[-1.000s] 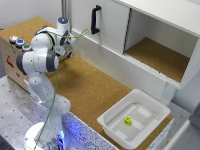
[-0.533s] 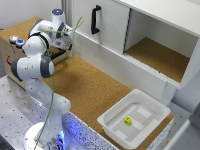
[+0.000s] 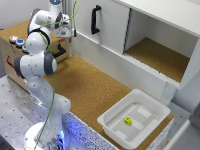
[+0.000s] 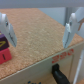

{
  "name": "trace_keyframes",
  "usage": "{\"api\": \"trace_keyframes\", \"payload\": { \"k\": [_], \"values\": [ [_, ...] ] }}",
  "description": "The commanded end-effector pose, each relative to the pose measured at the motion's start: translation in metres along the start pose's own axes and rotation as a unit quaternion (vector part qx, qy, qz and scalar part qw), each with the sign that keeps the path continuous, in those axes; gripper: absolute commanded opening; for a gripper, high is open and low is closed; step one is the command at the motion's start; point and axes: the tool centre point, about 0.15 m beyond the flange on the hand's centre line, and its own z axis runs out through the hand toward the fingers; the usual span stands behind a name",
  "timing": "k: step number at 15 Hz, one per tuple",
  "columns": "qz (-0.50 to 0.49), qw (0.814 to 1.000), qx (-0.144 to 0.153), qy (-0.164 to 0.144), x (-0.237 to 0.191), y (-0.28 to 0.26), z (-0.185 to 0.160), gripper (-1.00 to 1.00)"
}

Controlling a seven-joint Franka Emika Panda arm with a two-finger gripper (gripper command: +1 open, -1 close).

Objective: Push the handle of the drawer

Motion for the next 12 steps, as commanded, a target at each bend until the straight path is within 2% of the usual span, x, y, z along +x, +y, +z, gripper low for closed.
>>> {"api": "trace_keyframes", "payload": {
  "k": [1, 6, 12],
  "values": [
    [-0.162, 0.980, 0.041, -0.103, 0.058, -0.008, -0.019, 1.00],
    [-0.282, 0.950, 0.048, -0.127, 0.086, -0.017, -0.013, 1.00],
    [-0.368, 0.913, 0.085, -0.152, 0.087, -0.056, 0.006, 1.00]
  ]
}}
